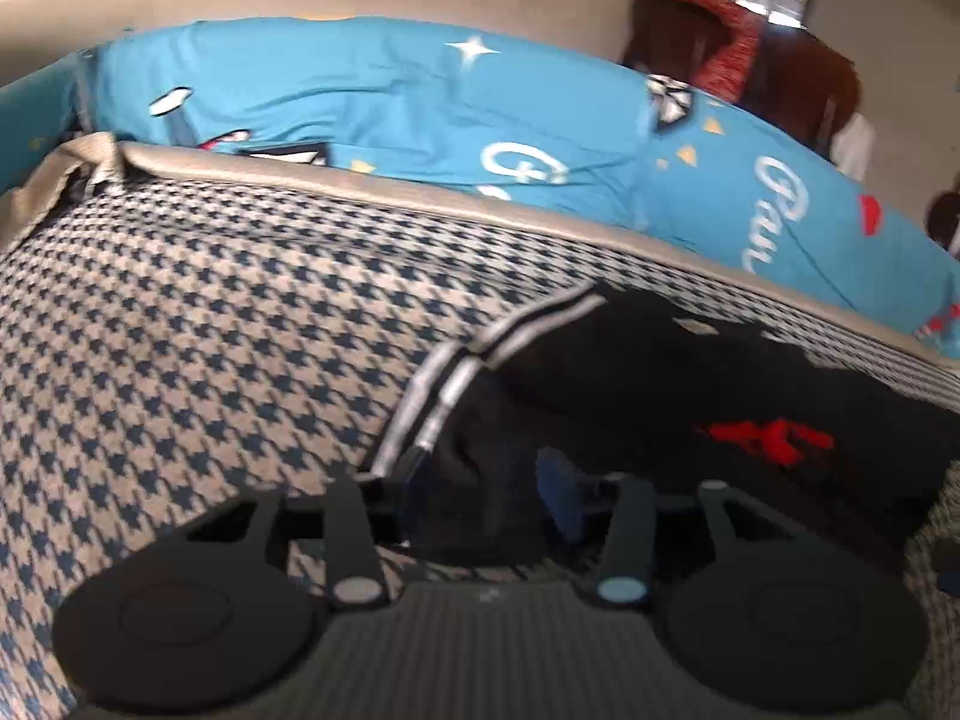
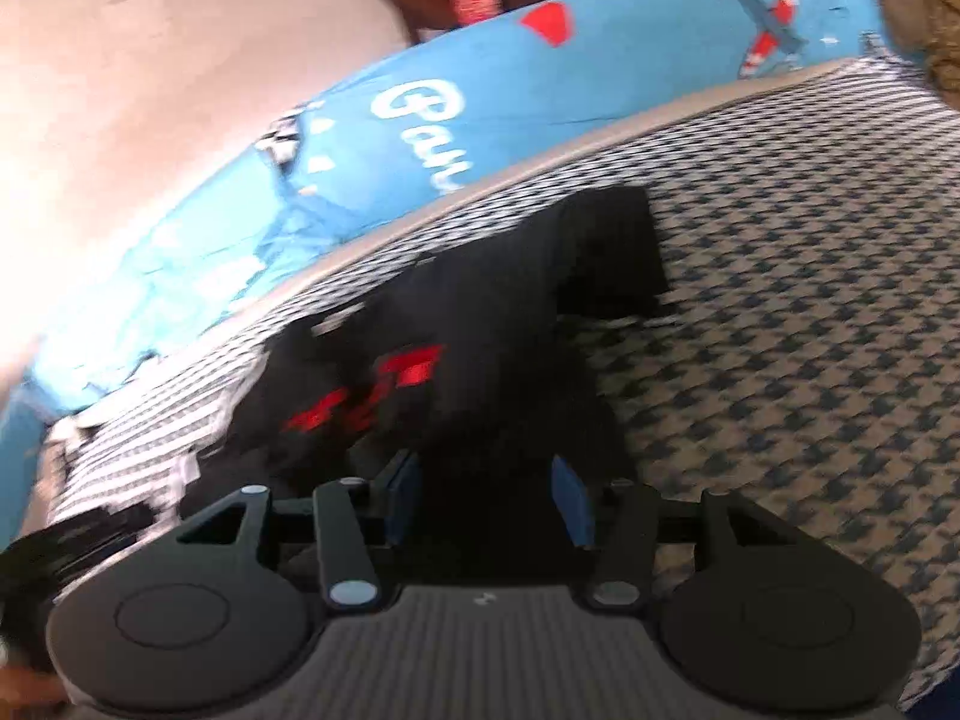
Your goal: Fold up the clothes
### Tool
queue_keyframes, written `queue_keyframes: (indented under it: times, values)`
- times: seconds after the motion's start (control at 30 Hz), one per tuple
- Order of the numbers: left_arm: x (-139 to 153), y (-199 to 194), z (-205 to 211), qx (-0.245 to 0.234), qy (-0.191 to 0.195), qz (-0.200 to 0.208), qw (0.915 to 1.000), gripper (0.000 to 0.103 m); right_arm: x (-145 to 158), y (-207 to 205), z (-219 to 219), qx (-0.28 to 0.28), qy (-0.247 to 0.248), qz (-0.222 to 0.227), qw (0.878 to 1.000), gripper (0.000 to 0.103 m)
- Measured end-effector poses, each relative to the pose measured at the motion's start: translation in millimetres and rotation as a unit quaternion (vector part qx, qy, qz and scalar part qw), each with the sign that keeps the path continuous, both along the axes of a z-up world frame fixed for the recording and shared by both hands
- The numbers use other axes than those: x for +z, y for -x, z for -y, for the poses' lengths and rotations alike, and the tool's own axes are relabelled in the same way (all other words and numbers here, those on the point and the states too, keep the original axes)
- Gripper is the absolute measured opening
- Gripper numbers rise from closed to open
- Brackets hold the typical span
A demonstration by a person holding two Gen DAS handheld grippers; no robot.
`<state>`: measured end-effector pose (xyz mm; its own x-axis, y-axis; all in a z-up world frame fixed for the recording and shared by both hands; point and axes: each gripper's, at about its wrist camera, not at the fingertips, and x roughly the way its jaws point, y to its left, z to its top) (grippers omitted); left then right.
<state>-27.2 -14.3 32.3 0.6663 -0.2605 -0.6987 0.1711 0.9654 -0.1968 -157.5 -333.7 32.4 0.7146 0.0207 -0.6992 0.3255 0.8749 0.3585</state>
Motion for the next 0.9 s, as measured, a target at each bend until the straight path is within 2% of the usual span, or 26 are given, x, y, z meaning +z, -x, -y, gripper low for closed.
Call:
queue_keyframes:
  times: [0.07, 0.13, 0.27, 0.4, 0.47, 0.57, 0.7, 0.77, 0.8, 0.9]
  values:
    - [1, 7, 3, -0.009, 0.007, 0.001, 0.9999, 0.064, 0, 5, -10, 0.024, -0.006, 0.006, 1.000, 0.059]
    - [1, 12, 8, -0.021, 0.011, 0.004, 0.9997, 0.069, 1, 11, -21, 0.049, -0.012, 0.011, 0.999, 0.061]
    - [2, 18, 20, -0.052, 0.015, 0.010, 0.9985, 0.075, -5, 13, -47, 0.111, 0.005, -0.006, 0.994, 0.061]
    - [2, 23, 37, -0.093, 0.027, 0.006, 0.9952, 0.075, -14, 8, -74, 0.161, 0.054, -0.035, 0.985, 0.061]
    - [1, 25, 45, -0.110, 0.035, 0.003, 0.9933, 0.082, -20, 6, -82, 0.175, 0.076, -0.050, 0.980, 0.061]
    - [-2, 24, 60, -0.133, 0.046, -0.004, 0.9901, 0.087, -30, 4, -92, 0.180, 0.109, -0.067, 0.975, 0.061]
    - [-10, 19, 81, -0.147, 0.033, -0.005, 0.9885, 0.098, -41, 1, -102, 0.181, 0.154, -0.084, 0.968, 0.061]
    - [-16, 14, 89, -0.147, 0.023, -0.009, 0.9889, 0.098, -42, 2, -102, 0.174, 0.165, -0.083, 0.967, 0.055]
    - [-19, 11, 92, -0.143, 0.017, -0.010, 0.9896, 0.098, -43, 2, -102, 0.170, 0.170, -0.082, 0.967, 0.048]
    - [-26, 3, 91, -0.119, 0.013, -0.012, 0.9927, 0.087, -39, 2, -94, 0.147, 0.166, -0.078, 0.972, 0.016]
